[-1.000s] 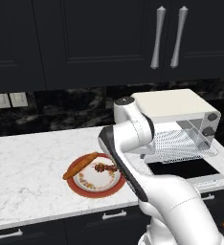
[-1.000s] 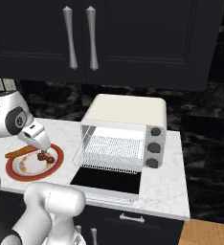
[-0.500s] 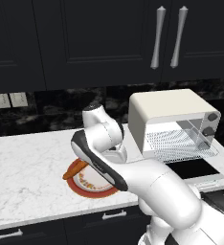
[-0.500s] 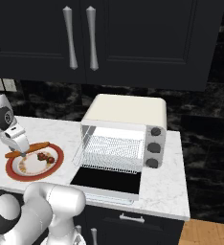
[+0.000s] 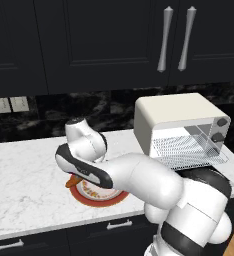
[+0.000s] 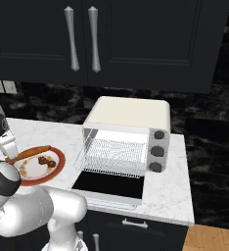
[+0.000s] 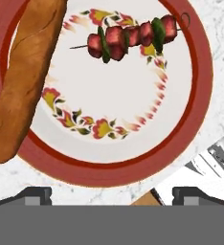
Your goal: Pick up the kebab skewer and baguette bread, and place them inside the toaster oven. Close the toaster oven door and start by setting the timer.
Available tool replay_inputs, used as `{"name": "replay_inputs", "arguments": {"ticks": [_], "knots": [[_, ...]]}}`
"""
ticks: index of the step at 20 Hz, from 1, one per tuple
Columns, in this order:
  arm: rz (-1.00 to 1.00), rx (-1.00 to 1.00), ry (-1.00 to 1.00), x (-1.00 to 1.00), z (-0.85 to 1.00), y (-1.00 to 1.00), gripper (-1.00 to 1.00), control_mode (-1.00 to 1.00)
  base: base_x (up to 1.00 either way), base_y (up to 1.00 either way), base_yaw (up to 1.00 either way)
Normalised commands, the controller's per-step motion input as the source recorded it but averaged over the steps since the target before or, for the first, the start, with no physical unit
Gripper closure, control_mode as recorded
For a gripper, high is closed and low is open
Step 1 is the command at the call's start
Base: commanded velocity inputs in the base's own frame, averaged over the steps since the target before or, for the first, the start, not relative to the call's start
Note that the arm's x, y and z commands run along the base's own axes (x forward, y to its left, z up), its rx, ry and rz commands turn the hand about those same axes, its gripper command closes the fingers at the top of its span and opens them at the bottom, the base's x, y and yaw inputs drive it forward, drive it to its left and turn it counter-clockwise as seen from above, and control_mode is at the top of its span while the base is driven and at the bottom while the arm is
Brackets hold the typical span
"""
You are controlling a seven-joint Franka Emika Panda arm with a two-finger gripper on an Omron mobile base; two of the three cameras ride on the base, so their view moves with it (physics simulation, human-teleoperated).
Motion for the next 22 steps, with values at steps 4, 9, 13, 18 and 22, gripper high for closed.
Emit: {"name": "replay_inputs", "arguments": {"ticks": [4,9,13,18,22], "knots": [[-0.05,0.03,0.00,0.33,-0.43,0.23,-1.00,-1.00,0.00,0.00,0.00],[-0.02,0.01,-0.05,0.30,-0.10,0.00,-1.00,-1.00,0.00,0.00,0.00],[-0.01,0.00,-0.13,0.28,-0.01,-0.12,-1.00,-1.00,0.00,0.00,0.00],[-0.07,0.07,-0.10,0.22,-0.31,-0.27,-1.00,-1.00,0.00,0.00,0.00],[-0.04,0.13,-0.04,0.28,-0.23,-0.32,-1.00,-1.00,0.00,0.00,0.00]]}}
